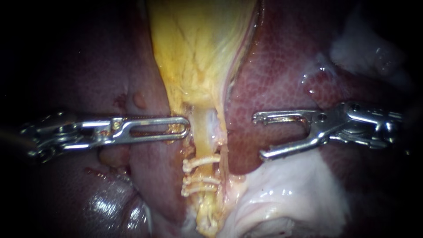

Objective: Going back third clip left tube

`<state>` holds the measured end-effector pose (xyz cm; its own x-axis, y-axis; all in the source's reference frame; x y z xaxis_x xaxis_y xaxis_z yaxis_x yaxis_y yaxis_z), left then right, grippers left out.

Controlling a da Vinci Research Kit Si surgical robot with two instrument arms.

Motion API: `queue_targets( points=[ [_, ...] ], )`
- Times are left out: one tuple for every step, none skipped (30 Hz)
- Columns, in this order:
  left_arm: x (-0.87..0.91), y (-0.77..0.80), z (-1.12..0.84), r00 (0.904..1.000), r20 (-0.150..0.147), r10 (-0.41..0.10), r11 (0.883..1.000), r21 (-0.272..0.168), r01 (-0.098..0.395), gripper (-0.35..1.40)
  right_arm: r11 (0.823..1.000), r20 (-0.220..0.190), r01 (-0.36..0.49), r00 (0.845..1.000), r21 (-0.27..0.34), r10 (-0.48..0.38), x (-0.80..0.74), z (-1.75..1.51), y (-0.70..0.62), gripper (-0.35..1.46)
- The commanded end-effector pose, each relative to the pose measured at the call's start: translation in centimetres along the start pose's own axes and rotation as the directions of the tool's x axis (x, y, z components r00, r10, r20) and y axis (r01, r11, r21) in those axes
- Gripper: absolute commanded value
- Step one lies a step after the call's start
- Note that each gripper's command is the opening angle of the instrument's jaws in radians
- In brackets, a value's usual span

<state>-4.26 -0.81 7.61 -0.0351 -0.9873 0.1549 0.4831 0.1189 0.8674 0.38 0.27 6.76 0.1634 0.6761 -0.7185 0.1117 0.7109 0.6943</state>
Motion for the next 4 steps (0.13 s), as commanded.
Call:
queue_targets(
  points=[
    [-0.01,0.0,-0.01,1.0,0.0,0.0,1.0,0.001,0.0,-0.35,1.0,-0.001,-0.001,1.0,0.001,0.001,0.01,0.0,0.0,0.6],
    [0.0,0.0,-0.01,1.0,0.0,0.0,1.0,0.001,0.0,-0.35,1.0,-0.001,-0.001,1.0,0.001,0.001,0.01,0.0,0.0,0.6],
    [0.0,0.0,-0.01,1.0,0.0,0.0,1.0,0.001,0.0,-0.35,1.0,-0.001,-0.001,1.0,0.001,0.001,0.01,0.0,0.0,0.6],
    [-0.01,0.0,-0.01,1.0,0.0,0.0,1.0,0.002,0.0,-0.35,1.0,-0.001,-0.001,1.0,0.001,0.001,0.01,0.0,0.0,0.6]
  ],
)
